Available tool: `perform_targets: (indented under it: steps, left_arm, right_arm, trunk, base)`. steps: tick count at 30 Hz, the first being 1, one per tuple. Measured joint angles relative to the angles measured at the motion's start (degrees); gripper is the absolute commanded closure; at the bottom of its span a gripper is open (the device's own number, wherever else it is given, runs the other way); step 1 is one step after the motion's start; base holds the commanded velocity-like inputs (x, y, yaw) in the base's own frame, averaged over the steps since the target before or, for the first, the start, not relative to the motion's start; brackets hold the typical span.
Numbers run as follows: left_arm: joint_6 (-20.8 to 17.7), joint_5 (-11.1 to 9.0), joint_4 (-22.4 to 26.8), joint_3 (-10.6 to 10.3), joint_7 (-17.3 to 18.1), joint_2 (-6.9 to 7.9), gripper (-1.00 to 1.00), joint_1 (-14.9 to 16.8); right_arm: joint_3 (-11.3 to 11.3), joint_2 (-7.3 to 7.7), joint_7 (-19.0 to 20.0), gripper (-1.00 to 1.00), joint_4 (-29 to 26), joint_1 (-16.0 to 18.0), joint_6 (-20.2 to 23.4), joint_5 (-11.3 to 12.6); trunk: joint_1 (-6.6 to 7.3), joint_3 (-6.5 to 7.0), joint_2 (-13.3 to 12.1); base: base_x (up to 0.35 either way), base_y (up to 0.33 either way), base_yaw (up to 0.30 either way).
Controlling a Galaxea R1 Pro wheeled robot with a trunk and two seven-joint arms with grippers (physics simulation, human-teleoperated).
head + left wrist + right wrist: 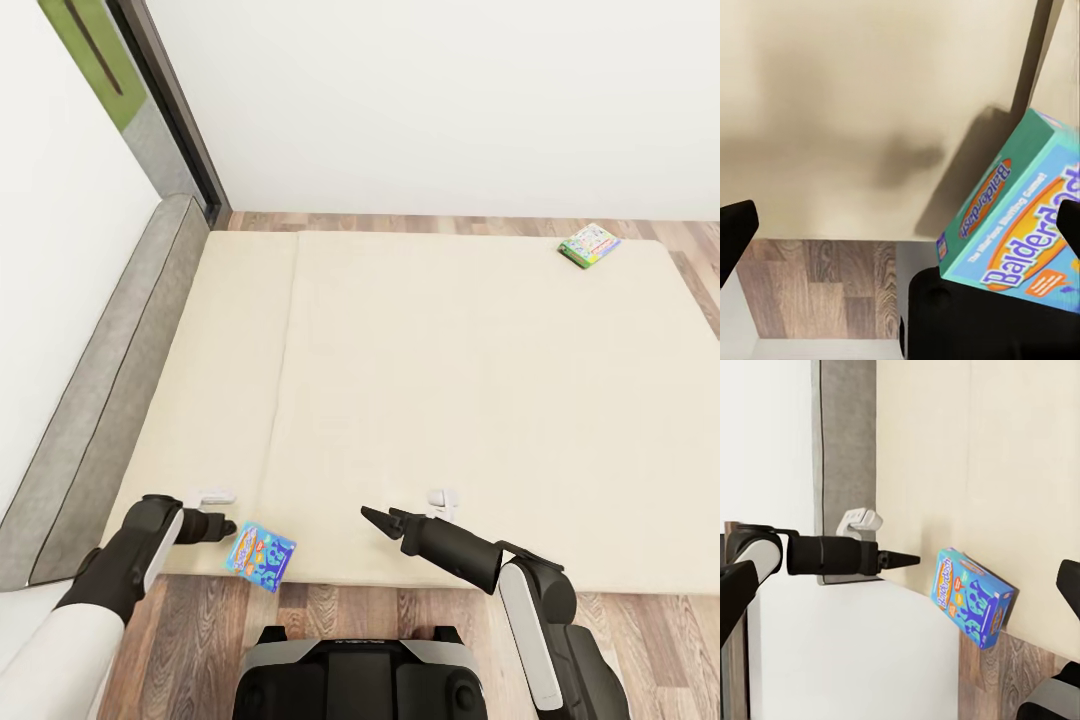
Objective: Put all the toys in the child's room - the three board games (two on the bed and one on the table), the two jigsaw puzzles on the table, and the tennis ball on the table - inside the toy box on the table in the child's room.
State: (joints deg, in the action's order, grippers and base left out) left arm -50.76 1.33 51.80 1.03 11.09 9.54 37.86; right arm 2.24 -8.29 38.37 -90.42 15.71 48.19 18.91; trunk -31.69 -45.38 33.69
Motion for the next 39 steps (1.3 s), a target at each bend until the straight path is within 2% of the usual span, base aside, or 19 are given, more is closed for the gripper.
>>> perform_targets:
  steps: [6, 9, 16, 25, 32, 34, 39]
  left_arm:
    - [-0.24, 0.02, -0.04, -0.33, 2.31, 1.04, -1.00, -0.24]
    - [-0.38, 0.02, -0.03, -1.33, 3.14, 1.64, -1.00, -0.42]
    - [-1.17, 0.00, -0.04, -3.69, 3.79, 2.55, -1.00, -0.73]
    - [-1.39, 0.04, -0.08, -5.01, 3.90, 3.45, -1.00, -1.25]
    - [-1.42, 0.05, -0.09, -8.89, 3.89, 3.68, -1.00, -1.92]
    - [-1.42, 0.05, -0.09, -10.74, 3.86, 3.67, -1.00, -2.17]
    - [-1.42, 0.07, -0.09, -12.95, 3.84, 3.68, -1.00, -2.52]
  right_arm:
    - [-0.05, -0.03, -0.01, -1.00, 0.00, 0.00, 0.01, -0.03]
    - [-0.08, -0.05, -0.02, -1.00, 0.04, 0.00, 0.01, -0.06]
    - [-0.14, -0.09, -0.18, -1.00, 0.06, 0.00, 0.00, -0.15]
    - [-0.18, -0.09, -1.01, -1.00, 0.08, 0.00, 0.00, -0.10]
    - [-0.18, -0.09, -1.15, -1.00, 0.08, 0.00, -0.01, -0.10]
    - [-0.18, -0.09, -1.16, -1.00, 0.08, 0.00, -0.01, -0.09]
    - [-0.18, -0.09, -1.17, -1.00, 0.09, 0.00, -0.01, -0.09]
  trunk:
    - [0.00, 0.00, 0.00]
    - [0.00, 0.00, 0.00]
    - [0.00, 0.00, 0.00]
    - [0.00, 0.00, 0.00]
    - [0.00, 0.00, 0.00]
    - [0.00, 0.00, 0.00]
    - [0.00, 0.00, 0.00]
  base:
    - [0.000, 0.000, 0.000]
    - [0.000, 0.000, 0.000]
    - [0.000, 0.000, 0.000]
    - [0.000, 0.000, 0.000]
    - [0.000, 0.000, 0.000]
    - [0.000, 0.000, 0.000]
    - [0.000, 0.000, 0.000]
